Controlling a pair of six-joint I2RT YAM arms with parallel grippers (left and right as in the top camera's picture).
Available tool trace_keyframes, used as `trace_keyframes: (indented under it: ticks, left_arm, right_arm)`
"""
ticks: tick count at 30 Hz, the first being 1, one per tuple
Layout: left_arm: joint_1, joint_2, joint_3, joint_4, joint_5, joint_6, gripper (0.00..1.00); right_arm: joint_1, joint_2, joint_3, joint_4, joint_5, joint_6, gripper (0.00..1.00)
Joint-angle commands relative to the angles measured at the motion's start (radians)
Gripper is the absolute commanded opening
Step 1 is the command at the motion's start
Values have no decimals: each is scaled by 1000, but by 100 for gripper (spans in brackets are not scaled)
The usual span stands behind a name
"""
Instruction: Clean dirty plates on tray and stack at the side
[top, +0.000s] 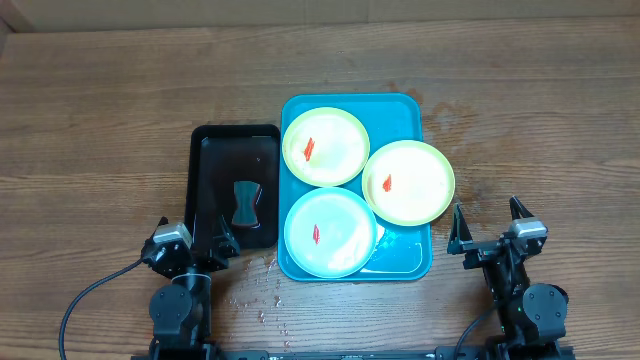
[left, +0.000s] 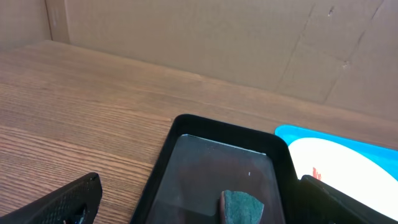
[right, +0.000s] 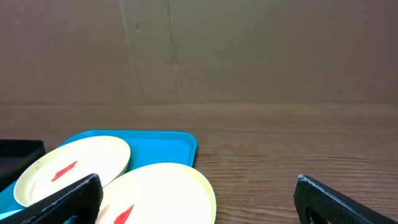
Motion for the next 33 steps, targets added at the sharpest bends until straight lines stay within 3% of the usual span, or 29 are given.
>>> trace_keyframes:
  ticks: [1, 33]
  left_arm:
    - [5, 3, -3, 1, -6, 27, 100]
    - [5, 3, -3, 4, -6, 27, 100]
  right_arm:
    - [-4, -5, -10, 6, -5, 5, 100]
    - [-4, -5, -10, 9, -50, 5, 100]
